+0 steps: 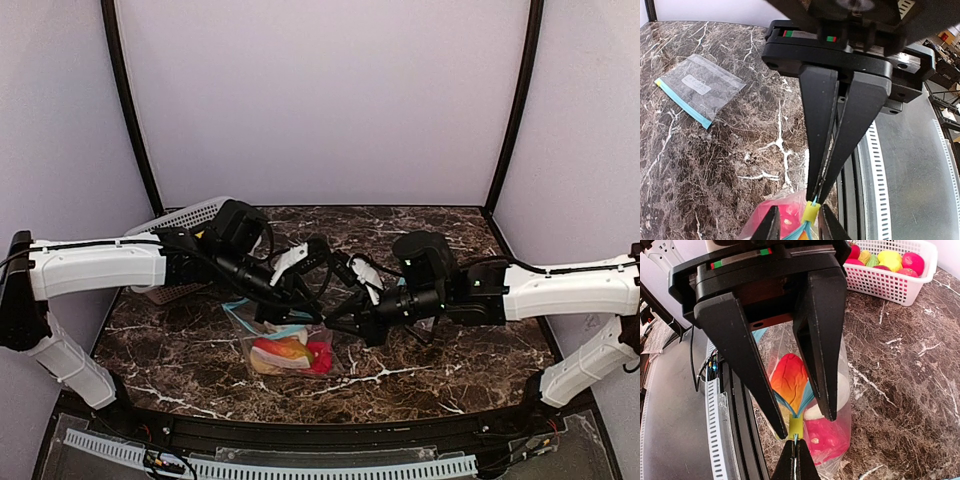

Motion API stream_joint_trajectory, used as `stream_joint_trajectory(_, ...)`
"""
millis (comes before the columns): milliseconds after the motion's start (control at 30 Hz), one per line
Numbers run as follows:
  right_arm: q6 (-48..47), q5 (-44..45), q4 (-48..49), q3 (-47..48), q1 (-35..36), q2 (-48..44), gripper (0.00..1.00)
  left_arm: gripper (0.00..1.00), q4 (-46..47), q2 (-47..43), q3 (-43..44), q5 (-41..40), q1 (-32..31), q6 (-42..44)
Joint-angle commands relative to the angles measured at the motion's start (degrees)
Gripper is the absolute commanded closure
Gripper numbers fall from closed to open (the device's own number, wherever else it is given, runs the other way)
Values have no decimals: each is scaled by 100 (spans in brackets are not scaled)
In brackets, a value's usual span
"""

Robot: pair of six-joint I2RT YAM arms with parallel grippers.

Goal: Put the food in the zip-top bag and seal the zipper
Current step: Hold the zipper food storage bag at the center of the board, then zip the zipper of the food storage bag.

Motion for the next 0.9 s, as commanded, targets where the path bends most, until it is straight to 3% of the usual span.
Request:
stream_joint_trajectory(0,69,-96,547,-17,-73,-210,100,77,-277,100,-102,29,5,47)
stream_joint_trajectory(333,156,-77,577,-46,-120,-171,100,86,-326,226,19,281,3,-39)
stream_joint_trajectory(567,245,45,582,-63,-178,-183,100,99,-413,256,70,365,3,-56)
stream_joint_trajectory(867,387,411,434,-129,-278,-248,100,99,-456,193,62,189,3,-80)
